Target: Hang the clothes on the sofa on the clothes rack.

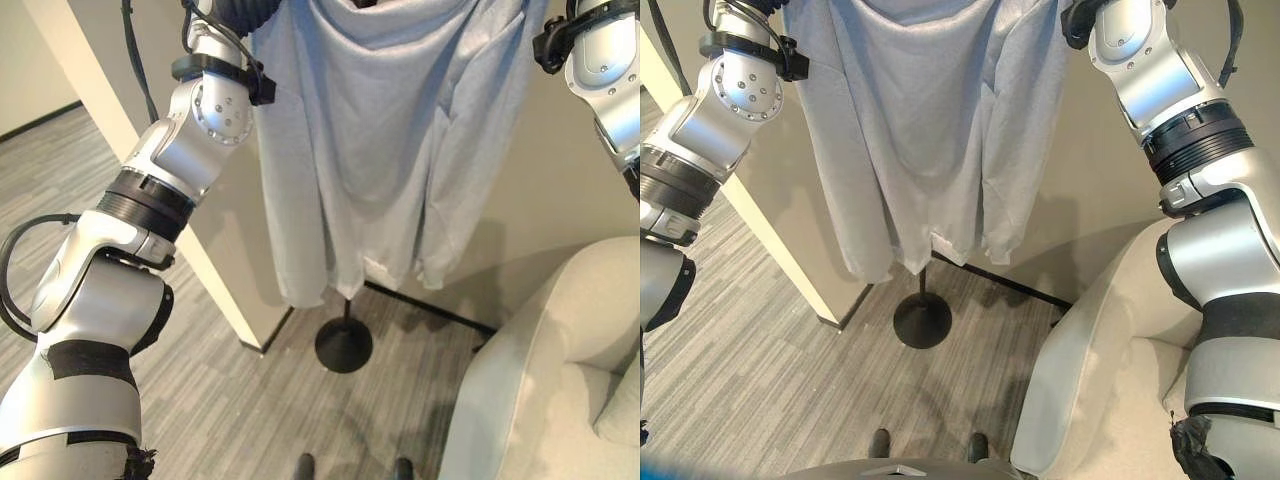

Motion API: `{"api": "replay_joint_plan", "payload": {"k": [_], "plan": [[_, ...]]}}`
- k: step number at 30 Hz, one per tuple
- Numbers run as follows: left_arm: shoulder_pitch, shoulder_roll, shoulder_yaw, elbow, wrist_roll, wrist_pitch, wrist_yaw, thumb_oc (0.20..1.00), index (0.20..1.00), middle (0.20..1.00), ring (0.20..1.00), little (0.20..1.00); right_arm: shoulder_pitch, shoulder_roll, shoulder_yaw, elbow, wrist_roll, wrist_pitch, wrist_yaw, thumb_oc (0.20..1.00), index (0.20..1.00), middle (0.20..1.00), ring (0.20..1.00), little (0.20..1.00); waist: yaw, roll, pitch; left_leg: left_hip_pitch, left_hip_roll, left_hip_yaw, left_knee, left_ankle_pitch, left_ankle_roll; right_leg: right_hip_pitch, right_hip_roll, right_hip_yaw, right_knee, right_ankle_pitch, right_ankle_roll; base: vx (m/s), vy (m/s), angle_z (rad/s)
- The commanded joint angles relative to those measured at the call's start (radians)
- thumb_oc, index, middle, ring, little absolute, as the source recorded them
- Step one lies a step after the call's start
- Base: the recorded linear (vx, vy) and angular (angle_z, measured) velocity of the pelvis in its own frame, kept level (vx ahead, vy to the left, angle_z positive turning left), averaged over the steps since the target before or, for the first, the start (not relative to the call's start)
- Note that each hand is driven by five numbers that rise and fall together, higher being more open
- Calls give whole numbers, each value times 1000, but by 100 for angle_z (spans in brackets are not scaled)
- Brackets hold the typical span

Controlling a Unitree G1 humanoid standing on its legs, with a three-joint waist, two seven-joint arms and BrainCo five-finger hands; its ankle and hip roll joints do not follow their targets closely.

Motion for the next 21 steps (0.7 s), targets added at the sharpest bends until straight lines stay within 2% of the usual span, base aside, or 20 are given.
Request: {"api": "replay_joint_plan", "payload": {"k": [1, 7, 12, 18, 21], "plan": [[-133, 37, -43, 149, -16, -5, 24, 200, 200, 200, 200, 200, -178, -27, 67, 155, 9, 11, 4, 200, 200, 200, 200, 200, 49, -14, -20, 57, -4, 152, 5, -88, -44, -13, -20, -6, 13, -63, 119, 0, 0, 0], [-145, -13, -144, 316, 17, 11, -30, 200, 200, 200, 200, 200, -153, 46, 156, 328, -18, 39, 98, 200, 200, 200, 200, 200, 56, -13, -7, 42, -7, 143, 5, -76, -46, -25, -20, -9, 13, -56, 119, -13, -1, 0], [-139, -80, -223, 452, 57, 23, -81, 200, 200, 200, 200, 200, -93, 101, 151, 420, -15, 50, 139, 200, 200, 200, 200, 200, 57, -9, 11, 17, -11, 136, 5, -62, -45, -50, -23, -12, 13, -44, 122, -36, 1, 9], [-114, -125, -242, 501, 79, 26, -113, 200, 200, 200, 200, 200, -38, 132, 143, 466, -31, 62, 165, 200, 200, 200, 200, 200, 57, -6, 26, -7, -17, 131, 5, -51, -41, -74, -24, -10, 13, -34, 124, -38, 5, 4], [-83, -143, -219, 495, 84, 30, -116, 200, 200, 200, 200, 200, 0, 141, 129, 465, -46, 63, 169, 200, 200, 200, 200, 200, 58, -7, 37, -12, -20, 129, 5, -48, -39, -79, -24, -7, 13, -33, 123, -23, 4, 2]]}}
